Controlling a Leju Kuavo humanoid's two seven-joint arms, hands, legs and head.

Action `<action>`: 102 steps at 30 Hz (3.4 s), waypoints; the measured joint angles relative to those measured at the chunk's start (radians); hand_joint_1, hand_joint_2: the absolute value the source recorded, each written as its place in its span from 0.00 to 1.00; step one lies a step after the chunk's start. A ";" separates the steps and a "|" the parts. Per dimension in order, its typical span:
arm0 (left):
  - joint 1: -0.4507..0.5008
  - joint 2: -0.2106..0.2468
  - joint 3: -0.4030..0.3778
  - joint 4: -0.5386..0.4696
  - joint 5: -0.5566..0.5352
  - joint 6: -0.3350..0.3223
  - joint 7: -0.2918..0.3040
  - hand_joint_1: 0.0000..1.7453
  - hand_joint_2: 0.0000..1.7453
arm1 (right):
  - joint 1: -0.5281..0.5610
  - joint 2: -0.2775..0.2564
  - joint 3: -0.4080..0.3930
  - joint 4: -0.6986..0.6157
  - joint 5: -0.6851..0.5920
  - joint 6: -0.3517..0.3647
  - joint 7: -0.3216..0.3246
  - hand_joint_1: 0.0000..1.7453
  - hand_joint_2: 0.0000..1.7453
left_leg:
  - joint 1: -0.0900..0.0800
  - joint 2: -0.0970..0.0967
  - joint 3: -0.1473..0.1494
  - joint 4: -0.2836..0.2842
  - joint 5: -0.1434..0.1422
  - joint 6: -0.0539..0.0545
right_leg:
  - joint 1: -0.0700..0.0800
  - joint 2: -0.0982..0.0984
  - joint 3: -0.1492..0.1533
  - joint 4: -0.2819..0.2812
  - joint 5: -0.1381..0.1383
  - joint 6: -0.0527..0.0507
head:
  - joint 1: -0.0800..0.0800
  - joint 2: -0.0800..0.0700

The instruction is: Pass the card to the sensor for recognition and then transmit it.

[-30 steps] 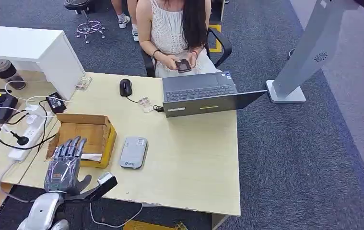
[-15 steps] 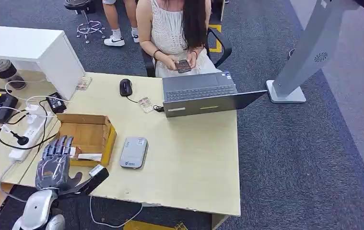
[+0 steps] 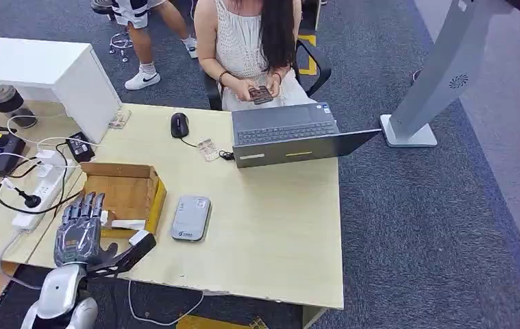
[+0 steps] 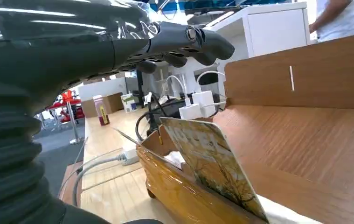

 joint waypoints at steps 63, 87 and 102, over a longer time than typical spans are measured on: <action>-0.022 -0.015 -0.008 0.026 0.040 0.010 -0.058 1.00 1.00 | -0.001 0.000 0.000 0.000 0.004 0.008 -0.015 0.00 1.00 | 0.000 0.000 0.000 0.000 0.000 -0.001 | 0.000 0.000 0.000 0.000 0.000 0.000 | 0.000 0.000; -0.053 -0.005 -0.008 0.026 0.043 0.012 -0.055 1.00 1.00 | -0.003 0.000 0.000 0.000 0.024 0.011 -0.015 0.00 1.00 | 0.000 0.000 0.000 0.000 0.001 -0.001 | 0.000 0.000 0.000 0.000 0.001 0.000 | 0.000 0.000; -0.201 0.011 -0.009 0.026 0.042 -0.034 -0.039 1.00 1.00 | -0.007 0.000 0.000 0.000 0.037 0.011 -0.011 0.00 1.00 | 0.000 0.000 0.000 0.000 0.002 -0.001 | 0.000 0.000 0.000 0.000 0.002 -0.001 | 0.000 0.000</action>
